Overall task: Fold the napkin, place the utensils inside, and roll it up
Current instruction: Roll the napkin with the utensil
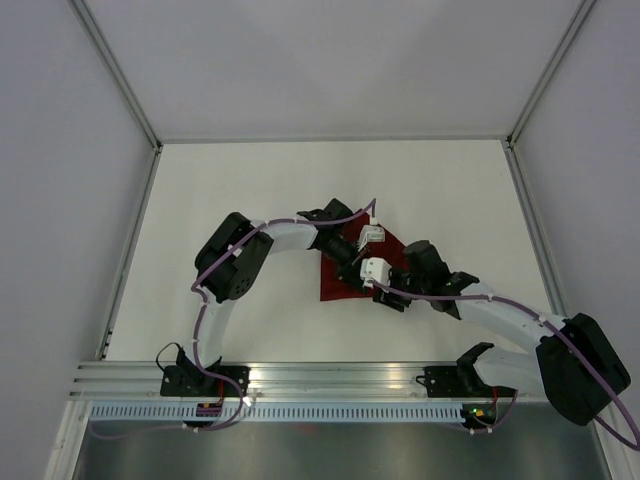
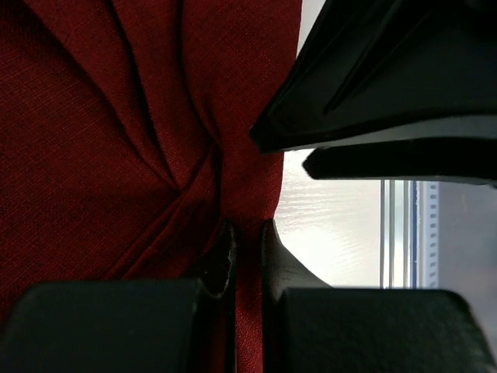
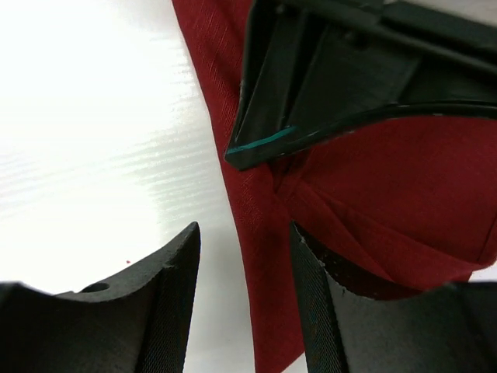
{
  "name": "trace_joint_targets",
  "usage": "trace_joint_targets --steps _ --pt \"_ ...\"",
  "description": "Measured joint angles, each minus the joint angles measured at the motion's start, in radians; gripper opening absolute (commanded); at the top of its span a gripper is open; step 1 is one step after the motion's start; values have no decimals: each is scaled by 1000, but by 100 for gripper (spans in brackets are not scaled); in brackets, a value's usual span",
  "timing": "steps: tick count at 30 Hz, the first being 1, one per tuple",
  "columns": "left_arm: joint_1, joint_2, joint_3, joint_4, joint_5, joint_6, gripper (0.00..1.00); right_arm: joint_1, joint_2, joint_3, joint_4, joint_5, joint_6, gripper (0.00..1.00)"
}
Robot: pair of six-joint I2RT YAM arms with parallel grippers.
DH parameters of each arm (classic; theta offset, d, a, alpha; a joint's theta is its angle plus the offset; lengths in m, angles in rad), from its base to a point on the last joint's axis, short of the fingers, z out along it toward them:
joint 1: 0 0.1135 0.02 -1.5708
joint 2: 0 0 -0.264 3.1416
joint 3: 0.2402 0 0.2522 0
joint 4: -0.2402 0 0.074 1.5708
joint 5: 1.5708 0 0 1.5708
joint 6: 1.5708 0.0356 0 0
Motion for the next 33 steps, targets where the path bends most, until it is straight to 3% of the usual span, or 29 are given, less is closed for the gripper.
trace_joint_targets --steps 7,12,15,19,24,33 --pt "10 29 31 -43 38 -8 2 124 60 -9 77 118 -36 52" --pt "10 38 44 -69 39 -9 4 169 128 -9 130 175 -49 28" --pt "10 44 57 -87 39 -9 15 172 141 -11 158 195 -57 14" --pt "15 45 63 -98 34 -12 22 175 141 -16 171 204 -61 0" --pt "27 23 29 -42 24 -78 29 171 145 -16 180 196 -61 0" --pt "130 -243 -186 308 -185 -352 28 92 205 55 105 64 -67 1"
